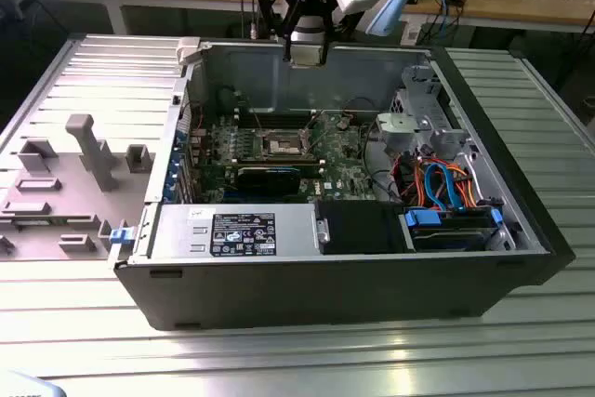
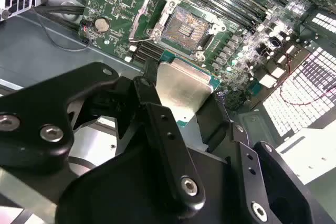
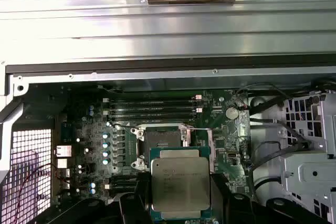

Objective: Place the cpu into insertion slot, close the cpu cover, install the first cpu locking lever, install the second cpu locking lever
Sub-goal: 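Place the cpu into insertion slot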

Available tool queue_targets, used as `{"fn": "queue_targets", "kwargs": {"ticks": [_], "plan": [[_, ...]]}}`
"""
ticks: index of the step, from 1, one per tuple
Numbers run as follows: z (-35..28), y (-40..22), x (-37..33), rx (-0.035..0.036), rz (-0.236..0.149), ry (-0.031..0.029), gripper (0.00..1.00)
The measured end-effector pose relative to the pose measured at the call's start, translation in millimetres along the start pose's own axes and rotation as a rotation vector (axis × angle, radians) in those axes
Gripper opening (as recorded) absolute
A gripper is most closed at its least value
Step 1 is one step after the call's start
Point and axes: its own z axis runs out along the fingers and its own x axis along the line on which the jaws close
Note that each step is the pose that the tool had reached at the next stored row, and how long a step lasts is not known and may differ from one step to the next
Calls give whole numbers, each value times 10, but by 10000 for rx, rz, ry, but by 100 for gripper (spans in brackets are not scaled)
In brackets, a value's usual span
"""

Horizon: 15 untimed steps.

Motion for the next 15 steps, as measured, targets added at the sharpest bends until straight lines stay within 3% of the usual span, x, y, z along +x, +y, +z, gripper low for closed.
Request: {"fn": "queue_targets", "kwargs": {"ticks": [15], "plan": [[64,-21,91,0,0,0,55]]}}
